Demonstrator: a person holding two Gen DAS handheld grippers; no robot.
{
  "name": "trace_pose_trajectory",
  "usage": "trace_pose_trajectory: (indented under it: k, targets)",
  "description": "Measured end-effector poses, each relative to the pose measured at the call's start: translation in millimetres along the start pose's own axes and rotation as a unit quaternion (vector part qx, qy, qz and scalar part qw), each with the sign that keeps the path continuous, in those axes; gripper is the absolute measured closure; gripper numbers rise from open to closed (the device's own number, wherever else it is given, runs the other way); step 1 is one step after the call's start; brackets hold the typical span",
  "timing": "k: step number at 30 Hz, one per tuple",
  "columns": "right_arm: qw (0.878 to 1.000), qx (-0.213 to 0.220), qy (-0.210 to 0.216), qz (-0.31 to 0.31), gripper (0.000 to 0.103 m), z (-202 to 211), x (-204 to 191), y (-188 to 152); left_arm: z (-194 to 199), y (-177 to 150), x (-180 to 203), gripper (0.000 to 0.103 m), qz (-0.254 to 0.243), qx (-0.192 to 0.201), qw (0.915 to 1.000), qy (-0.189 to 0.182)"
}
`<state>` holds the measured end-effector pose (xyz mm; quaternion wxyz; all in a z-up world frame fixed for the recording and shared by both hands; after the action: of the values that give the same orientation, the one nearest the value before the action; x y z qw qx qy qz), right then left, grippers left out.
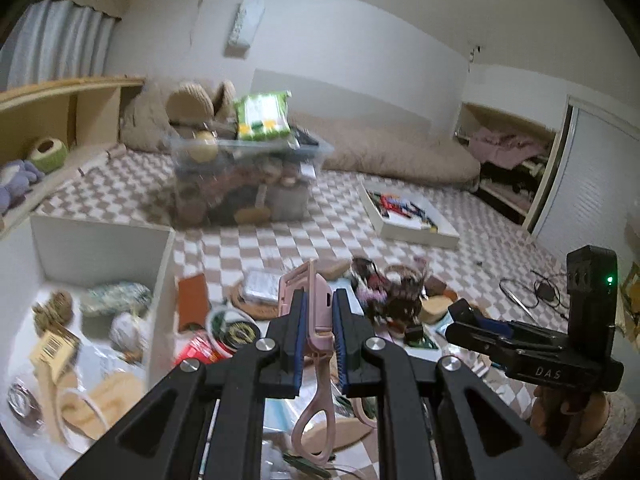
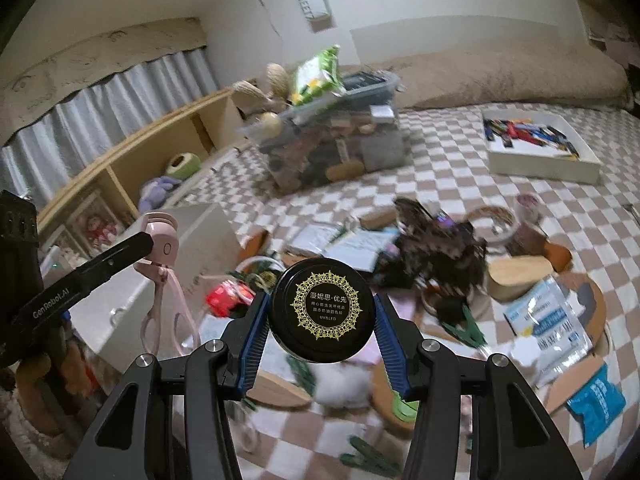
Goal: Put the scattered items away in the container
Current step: 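Carry the jar with the right tool while the left tool carries the scissors over the white box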
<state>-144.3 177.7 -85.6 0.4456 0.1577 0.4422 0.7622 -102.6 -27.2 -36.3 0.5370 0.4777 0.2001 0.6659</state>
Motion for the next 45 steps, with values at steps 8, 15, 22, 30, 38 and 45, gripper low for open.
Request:
trace_pose_trajectory:
  k: [8,15,22,30,38,45]
  targets:
    - [0.999,0.024,0.036,0.014,0.051,-4.2,-32.2,35.3,31.0,27.4,-23.2,0.09,0.0,0.037,0.9991,0.02]
    - [0.996,0.038,0.077,0.025,0.051,-12.2,-64.3,57.5,54.4,43.6,-51.8,0.09,0.015,0.053,0.9979,0.035]
    - [0.992,0.038,0.113,0.039,0.051,-25.6,-96.5,71.4,75.9,54.1,-77.5,0.09,0.029,0.067,0.9962,0.049]
    - [0.987,0.028,0.142,0.063,0.051,-44.1,-133.3,80.2,96.5,65.7,-111.2,0.09,0.037,0.082,0.9926,0.081]
    - [0.978,-0.002,0.192,0.076,0.051,-69.1,-168.3,78.2,105.9,70.7,-148.6,0.09,0.026,0.083,0.9883,0.125]
    - [0.974,-0.023,0.203,0.093,0.051,-86.1,-190.8,74.7,102.3,66.8,-177.7,0.09,0.024,0.066,0.9866,0.147]
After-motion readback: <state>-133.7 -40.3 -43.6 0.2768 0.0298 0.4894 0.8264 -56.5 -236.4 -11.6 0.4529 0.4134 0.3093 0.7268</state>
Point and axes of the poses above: each gripper's, at about its wrist camera, not at the fingertips, and z roughly against the way its jaws point, x to its right, y to its top, the point moved 5 cm from there along -z, roughly the way its jaws point, and after that the axes turned 14 degrees about z, right-handed, at the moved point
